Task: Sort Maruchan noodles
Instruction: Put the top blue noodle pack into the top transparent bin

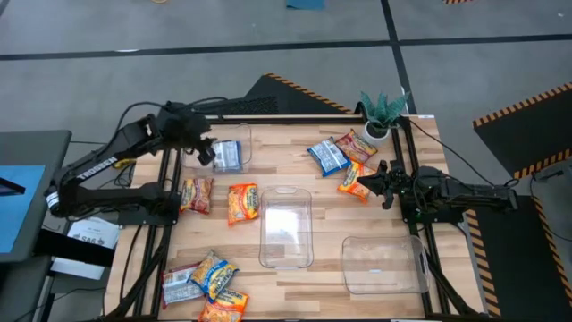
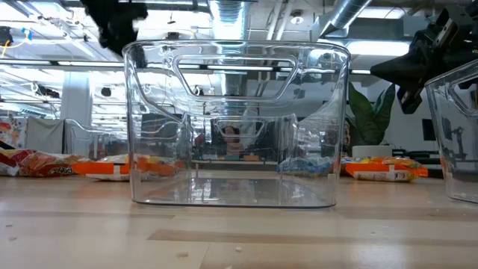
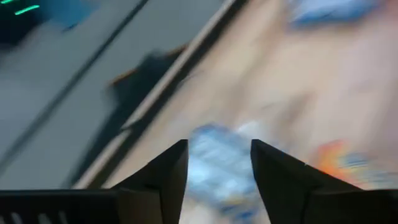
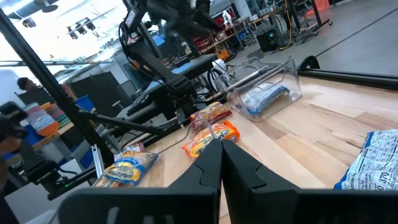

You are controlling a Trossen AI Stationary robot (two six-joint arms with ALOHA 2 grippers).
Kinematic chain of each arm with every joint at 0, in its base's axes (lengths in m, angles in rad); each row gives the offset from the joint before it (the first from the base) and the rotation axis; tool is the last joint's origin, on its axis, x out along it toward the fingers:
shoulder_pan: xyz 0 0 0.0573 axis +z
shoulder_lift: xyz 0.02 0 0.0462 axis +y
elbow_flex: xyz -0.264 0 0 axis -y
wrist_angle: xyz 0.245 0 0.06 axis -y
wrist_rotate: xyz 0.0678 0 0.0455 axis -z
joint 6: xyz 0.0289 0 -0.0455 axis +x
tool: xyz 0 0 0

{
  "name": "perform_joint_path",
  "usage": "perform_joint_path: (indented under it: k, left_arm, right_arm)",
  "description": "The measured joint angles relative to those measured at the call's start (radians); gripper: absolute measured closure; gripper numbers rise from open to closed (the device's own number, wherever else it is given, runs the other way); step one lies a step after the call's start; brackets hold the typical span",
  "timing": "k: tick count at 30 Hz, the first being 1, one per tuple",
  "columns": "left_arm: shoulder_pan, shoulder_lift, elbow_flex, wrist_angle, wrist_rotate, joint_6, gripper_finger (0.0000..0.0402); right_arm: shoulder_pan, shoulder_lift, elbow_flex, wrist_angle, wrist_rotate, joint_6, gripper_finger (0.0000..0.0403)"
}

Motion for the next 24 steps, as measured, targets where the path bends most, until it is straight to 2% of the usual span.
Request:
perform_joint_path:
  k: [3,6,12,16,20,24]
  left_arm:
    - [-0.023,-0.060,-0.027,0.125,0.198,-0.028,0.0222]
    - [-0.073,-0.137,-0.138,0.308,0.279,-0.050,0.0223]
    - [-0.205,-0.280,-0.463,0.701,0.289,-0.088,0.0230]
    - [-0.287,-0.338,-0.634,0.923,0.289,-0.098,0.0231]
    - [-0.346,-0.366,-0.733,1.082,0.289,-0.121,0.0231]
    - [-0.389,-0.384,-0.753,1.115,0.289,-0.126,0.0231]
  right_arm:
    - [0.000,0.000,0.000,0.000,0.000,0.000,0.0370]
    - [0.000,0.000,0.000,-0.001,-0.001,0.000,0.0370]
    - [0.000,0.000,0.000,-0.005,-0.002,0.000,0.0370]
    - [0.000,0.000,0.000,-0.004,-0.002,0.000,0.0370]
    - [0.000,0.000,0.000,-0.003,-0.001,0.000,0.0370]
    - [-0.008,0.001,0.000,0.040,0.074,-0.009,0.0370]
